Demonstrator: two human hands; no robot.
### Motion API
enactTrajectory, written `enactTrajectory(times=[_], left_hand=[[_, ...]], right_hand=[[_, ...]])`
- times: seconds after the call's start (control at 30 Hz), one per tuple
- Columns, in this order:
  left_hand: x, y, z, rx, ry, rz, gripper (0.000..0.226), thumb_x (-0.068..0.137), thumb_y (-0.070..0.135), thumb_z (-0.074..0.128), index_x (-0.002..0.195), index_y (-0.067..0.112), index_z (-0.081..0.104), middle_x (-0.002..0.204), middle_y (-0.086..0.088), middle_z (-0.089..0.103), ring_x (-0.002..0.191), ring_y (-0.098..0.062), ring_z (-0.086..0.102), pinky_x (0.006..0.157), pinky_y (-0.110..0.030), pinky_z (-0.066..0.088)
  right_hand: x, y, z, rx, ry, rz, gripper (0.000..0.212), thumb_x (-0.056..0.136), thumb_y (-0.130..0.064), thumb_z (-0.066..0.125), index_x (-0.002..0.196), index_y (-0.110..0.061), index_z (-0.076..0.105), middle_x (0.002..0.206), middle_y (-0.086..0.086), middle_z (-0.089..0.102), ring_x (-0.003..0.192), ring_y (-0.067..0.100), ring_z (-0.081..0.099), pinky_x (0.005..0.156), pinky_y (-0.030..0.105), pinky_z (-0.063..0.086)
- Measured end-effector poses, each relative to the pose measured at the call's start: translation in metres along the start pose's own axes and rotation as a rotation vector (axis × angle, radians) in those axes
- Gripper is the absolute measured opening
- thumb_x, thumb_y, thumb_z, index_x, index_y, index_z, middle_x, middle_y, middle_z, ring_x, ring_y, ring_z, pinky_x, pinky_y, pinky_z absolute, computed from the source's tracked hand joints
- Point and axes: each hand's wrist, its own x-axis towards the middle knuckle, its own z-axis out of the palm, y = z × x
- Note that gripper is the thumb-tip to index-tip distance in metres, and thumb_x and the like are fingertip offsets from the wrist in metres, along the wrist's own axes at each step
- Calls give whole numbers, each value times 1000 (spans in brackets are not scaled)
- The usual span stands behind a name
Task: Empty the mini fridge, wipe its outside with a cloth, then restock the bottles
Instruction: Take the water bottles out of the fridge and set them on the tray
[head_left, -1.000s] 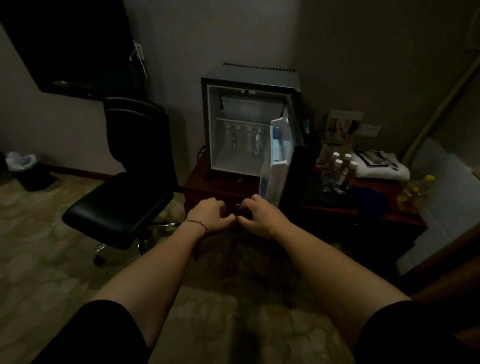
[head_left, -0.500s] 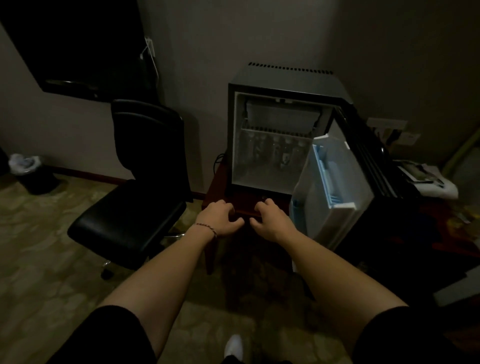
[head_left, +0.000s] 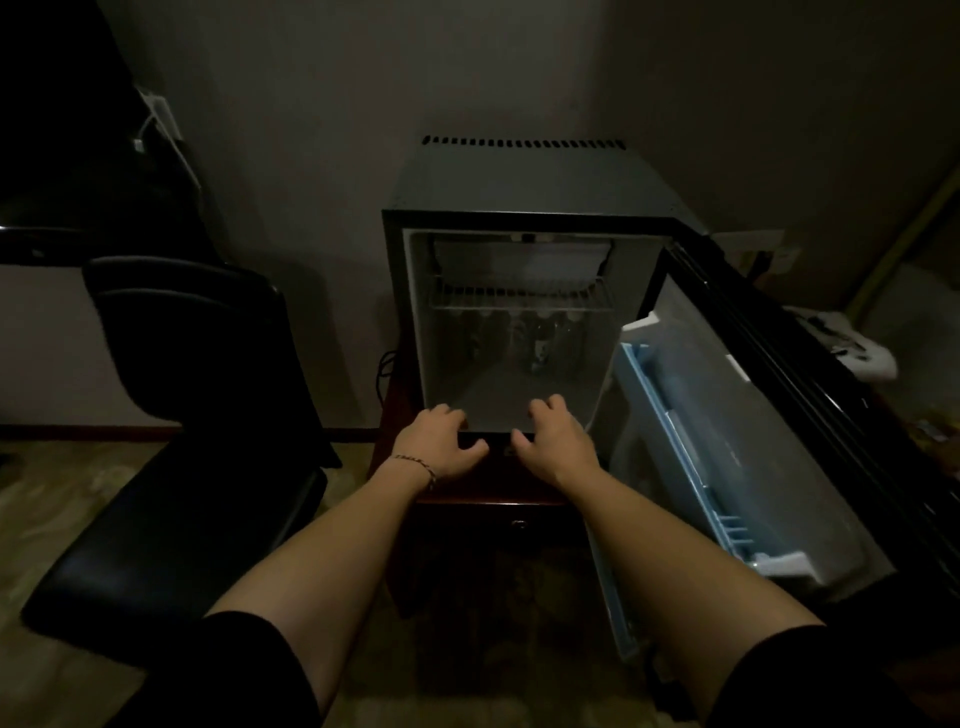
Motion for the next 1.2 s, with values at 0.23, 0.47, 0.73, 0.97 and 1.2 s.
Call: enactTrajectory(times=[0.23, 0.47, 0.73, 0.97, 1.2], left_hand=[[56, -8, -8, 82, -65, 133, 63, 87, 63, 52, 134, 22, 52, 132, -2, 51, 120, -21, 50, 94, -40, 51], [118, -20, -34, 38, -106, 131, 54, 91, 59, 52, 124, 17, 57, 121, -7, 60, 109, -24, 57, 94, -40, 52], [163, -42, -5, -22, -114, 168, 77, 87, 59, 58, 152, 31, 28, 158, -4, 29, 143, -32, 27, 116, -44, 30], [196, -24, 13, -98, -46, 106, 87, 92, 54, 57, 158, 26, 8, 165, -9, 4, 150, -37, 6, 120, -47, 16], [238, -11, 10, -204, 93, 229, 81, 91, 44, 64, 156, 19, 21, 161, -12, 19, 148, -35, 16, 120, -44, 19]], right_hand=[[49, -1, 2, -56, 12, 95, 38, 94, -39, 61, 124, -19, 49, 126, 3, 40, 112, 24, 53, 88, 43, 52], [106, -17, 1, -64, 2, 215, 42, 94, -42, 61, 127, -17, 51, 127, 6, 46, 115, 27, 55, 90, 41, 50], [171, -20, 25, 10, -194, 238, 39, 96, -36, 58, 131, -20, 53, 126, 8, 58, 114, 27, 59, 99, 44, 50], [226, 7, 49, 49, -26, 89, 63, 97, -32, 61, 153, -21, 35, 156, 13, 35, 140, 36, 37, 113, 45, 34], [254, 46, 51, 146, 279, 5, 45, 93, -29, 67, 135, -16, 57, 143, 16, 51, 133, 37, 45, 113, 57, 33]])
